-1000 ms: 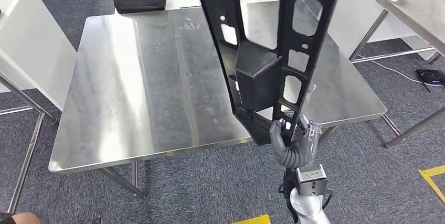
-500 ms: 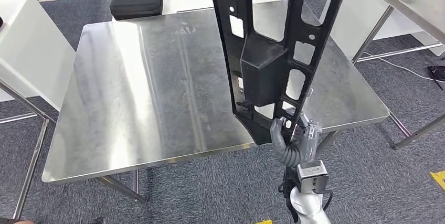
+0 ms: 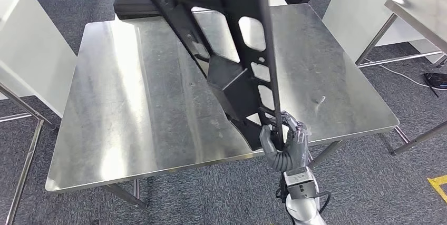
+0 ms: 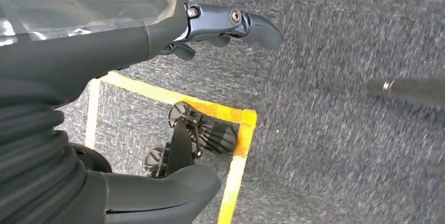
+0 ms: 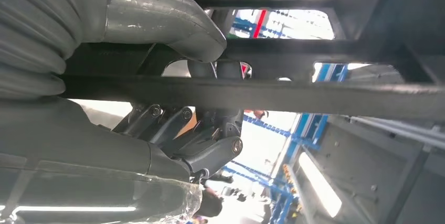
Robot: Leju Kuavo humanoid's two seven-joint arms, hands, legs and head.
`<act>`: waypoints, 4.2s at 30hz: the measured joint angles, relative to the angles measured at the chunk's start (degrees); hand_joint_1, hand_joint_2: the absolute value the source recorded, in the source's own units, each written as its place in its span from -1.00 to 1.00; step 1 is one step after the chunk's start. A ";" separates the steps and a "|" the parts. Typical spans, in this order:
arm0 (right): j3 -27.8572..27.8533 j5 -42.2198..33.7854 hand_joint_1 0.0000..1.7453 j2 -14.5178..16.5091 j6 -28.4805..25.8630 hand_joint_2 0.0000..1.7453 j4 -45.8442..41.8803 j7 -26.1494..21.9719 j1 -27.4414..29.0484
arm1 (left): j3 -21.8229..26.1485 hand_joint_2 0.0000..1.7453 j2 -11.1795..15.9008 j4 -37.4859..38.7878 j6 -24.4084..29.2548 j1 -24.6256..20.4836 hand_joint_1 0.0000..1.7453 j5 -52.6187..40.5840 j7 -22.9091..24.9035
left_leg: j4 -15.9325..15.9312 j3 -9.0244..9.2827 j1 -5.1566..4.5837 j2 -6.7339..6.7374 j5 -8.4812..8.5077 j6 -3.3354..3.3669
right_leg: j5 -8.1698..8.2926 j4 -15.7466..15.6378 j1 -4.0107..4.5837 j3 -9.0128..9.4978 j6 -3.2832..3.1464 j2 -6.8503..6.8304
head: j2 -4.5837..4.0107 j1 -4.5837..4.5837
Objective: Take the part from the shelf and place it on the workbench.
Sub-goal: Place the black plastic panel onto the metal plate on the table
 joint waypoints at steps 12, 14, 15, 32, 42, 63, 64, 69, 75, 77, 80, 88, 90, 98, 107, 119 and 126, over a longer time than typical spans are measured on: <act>1.03 -1.43 1.00 -2.16 -0.59 1.00 7.96 -1.51 -4.14 | 1.28 1.00 -1.33 -0.01 -1.10 0.18 -1.00 -1.64 2.34 | 0.31 1.49 -0.90 -0.39 -1.99 0.50 | 7.14 -8.54 -0.11 0.75 0.52 -0.22 | 0.01 -0.06; 1.03 -1.43 1.00 -2.17 -0.60 1.00 7.99 -1.51 -4.18 | 1.28 1.00 -1.33 -0.01 -1.10 0.18 -1.00 -1.64 2.34 | 0.31 1.49 -0.90 -0.38 -1.97 0.61 | 7.14 -8.54 -0.08 0.75 0.52 -0.21 | 0.01 -0.06; 1.04 -1.43 1.00 -2.21 -0.63 1.00 8.23 -1.51 -4.31 | 1.30 1.00 -1.33 -0.01 -1.10 0.18 -1.00 -1.64 2.38 | 0.26 1.51 -0.88 -0.36 -1.94 0.72 | 7.13 -8.54 0.00 0.77 0.50 -0.20 | 0.01 -0.06; 3.14 17.07 1.00 -2.86 -12.43 1.00 28.64 0.08 -22.10 | 1.10 1.00 -1.51 -0.02 -2.31 -1.68 -1.00 -7.93 7.45 | -0.63 2.16 -0.90 -0.14 -1.61 -1.13 | 6.93 -8.44 0.28 0.98 -0.26 0.06 | 0.01 -0.02; 11.40 31.10 1.00 0.35 -18.39 1.00 37.35 6.54 -30.51 | -0.37 1.00 -1.95 -0.01 -2.92 -3.54 -1.00 -11.48 9.17 | -0.61 2.15 -0.92 -0.19 -1.62 -1.13 | 6.93 -8.44 0.23 0.96 -0.24 0.06 | 0.00 -0.03; 18.21 55.35 1.00 13.63 -15.36 1.00 63.50 37.48 -49.93 | -3.43 1.00 -7.08 -0.01 0.38 -7.50 -1.00 -16.63 13.26 | -0.59 2.15 -0.94 -0.17 -1.58 -1.14 | 6.94 -8.44 0.22 0.95 -0.24 0.10 | 0.00 -0.03; 18.20 56.31 1.00 13.54 -14.68 1.00 64.41 39.08 -50.57 | -3.57 1.00 -7.31 -0.01 0.57 -7.58 -1.00 -16.88 13.34 | -0.58 2.16 -0.95 -0.17 -1.59 -1.13 | 6.94 -8.44 0.21 0.95 -0.24 0.10 | 0.00 -0.03; 18.04 60.76 1.00 11.50 -11.23 1.00 67.67 47.63 -52.07 | -4.65 1.00 -8.98 -0.01 1.82 -8.00 -1.00 -18.37 14.29 | -0.53 2.14 -1.03 -0.23 -1.59 -1.13 | 6.94 -8.47 0.19 0.97 -0.24 0.05 | 0.00 -0.02; 16.96 61.90 1.00 8.69 -8.72 1.00 69.34 51.47 -52.40 | -5.33 1.00 -10.51 -0.01 2.09 -8.01 -1.00 -18.87 14.43 | -0.49 2.15 -1.03 -0.13 -1.61 -1.11 | 6.97 -8.46 0.17 0.96 -0.20 0.13 | -0.01 -0.03; 16.09 62.14 1.00 8.02 -7.74 1.00 69.44 52.46 -52.43 | -5.56 1.00 -10.85 -0.01 2.02 -7.98 -1.00 -18.98 14.43 | -0.49 2.14 -1.02 -0.18 -1.61 -1.11 | 6.97 -8.46 0.17 0.96 -0.20 0.10 | 0.00 -0.03; 14.50 63.19 0.00 7.03 -6.51 0.00 69.43 54.29 -52.45 | -5.90 1.00 -11.21 -0.01 1.52 -7.97 -1.00 -19.42 14.45 | -0.49 2.14 -1.01 -0.19 -1.60 -1.11 | 6.97 -8.46 0.17 0.96 -0.20 0.10 | 0.00 -0.03; 9.71 67.30 -1.00 4.45 -3.99 -1.00 68.19 56.85 -52.38 | -6.60 1.00 -11.36 0.01 -0.18 -7.92 -1.00 -20.13 15.46 | -0.49 2.16 -1.03 -0.14 -1.60 -1.11 | 6.97 -8.46 0.18 0.97 -0.20 0.13 | 0.00 -0.02; 9.07 67.58 -1.00 4.22 -3.96 -1.00 67.84 56.84 -52.37 | -6.63 1.00 -11.32 0.01 -0.33 -7.92 -1.00 -20.13 15.51 | -0.49 2.16 -1.02 -0.14 -1.60 -1.11 | 6.97 -8.46 0.18 0.97 -0.20 0.12 | 0.00 -0.02; 7.70 69.99 -1.00 4.18 -2.69 -1.00 66.64 56.90 -52.25 | -6.63 -1.00 -11.17 0.01 -0.73 -7.96 -1.00 -20.03 17.18 | -0.50 2.15 -1.02 -0.14 -1.60 -1.11 | 6.97 -8.46 0.18 0.97 -0.20 0.12 | 0.01 -0.02; 7.05 71.48 -1.00 6.91 -2.21 -1.00 64.88 54.32 -51.90 | -6.28 -1.00 -10.09 0.07 -1.19 -7.93 -1.00 -18.79 17.62 | -0.51 2.15 -1.00 -0.11 -1.60 -1.12 | 6.97 -8.46 0.19 0.97 -0.20 0.12 | 0.00 -0.02; 5.15 71.09 -1.00 11.37 -2.21 -1.00 62.05 49.84 -51.94 | -5.22 -1.00 -8.76 0.40 -1.14 -7.66 -1.00 -17.97 17.38 | -0.51 2.15 -1.01 -0.12 -1.60 -1.12 | 6.97 -8.45 0.19 0.98 -0.20 0.12 | -0.01 -0.02; 3.43 68.67 -1.00 12.38 -0.09 -1.00 58.72 46.35 -51.78 | -5.20 -1.00 -8.39 0.44 -1.66 -7.66 -1.00 -18.79 17.35 | -0.51 2.16 -1.02 -0.11 -1.60 -1.12 | 6.97 -8.45 0.18 0.98 -0.20 0.12 | 0.00 -0.02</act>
